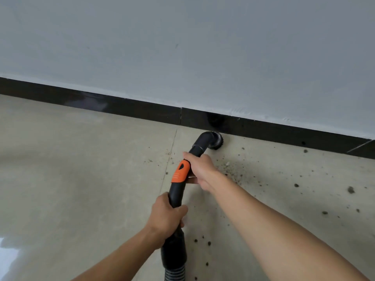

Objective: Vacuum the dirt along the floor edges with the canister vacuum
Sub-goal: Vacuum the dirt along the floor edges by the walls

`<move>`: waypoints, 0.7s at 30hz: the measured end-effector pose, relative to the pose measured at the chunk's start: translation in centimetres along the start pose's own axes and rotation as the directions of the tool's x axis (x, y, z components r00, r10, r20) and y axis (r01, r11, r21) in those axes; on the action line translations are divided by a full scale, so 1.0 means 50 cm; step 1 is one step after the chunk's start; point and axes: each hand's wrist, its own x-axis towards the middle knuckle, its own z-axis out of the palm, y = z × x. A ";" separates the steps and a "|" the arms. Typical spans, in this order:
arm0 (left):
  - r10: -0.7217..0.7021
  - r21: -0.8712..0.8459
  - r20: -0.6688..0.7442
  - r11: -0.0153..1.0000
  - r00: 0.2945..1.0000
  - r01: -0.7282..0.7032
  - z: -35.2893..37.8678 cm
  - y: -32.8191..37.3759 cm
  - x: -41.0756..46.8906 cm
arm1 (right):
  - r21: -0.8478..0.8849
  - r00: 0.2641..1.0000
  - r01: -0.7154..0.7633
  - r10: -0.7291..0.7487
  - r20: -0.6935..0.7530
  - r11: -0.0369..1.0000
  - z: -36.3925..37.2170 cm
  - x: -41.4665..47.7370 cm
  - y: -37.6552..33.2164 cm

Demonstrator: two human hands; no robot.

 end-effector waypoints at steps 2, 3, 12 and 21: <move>0.013 -0.001 0.002 1.000 1.000 -0.013 0.008 0.018 0.017 | 0.005 1.000 0.005 -0.005 -0.021 1.000 -0.011 0.014 -0.018; 0.014 -0.004 -0.008 1.000 1.000 -0.014 0.004 0.025 0.022 | 0.003 1.000 0.008 -0.008 -0.024 1.000 -0.006 0.019 -0.027; -0.065 -0.098 -0.226 0.994 0.972 0.043 -0.191 -0.046 -0.068 | -0.113 0.958 -0.048 0.077 0.276 0.992 0.266 -0.025 -0.002; -0.087 -0.122 -0.201 0.991 0.976 0.063 -0.204 -0.110 -0.131 | -0.087 0.956 -0.048 0.071 0.284 0.995 0.293 -0.079 0.076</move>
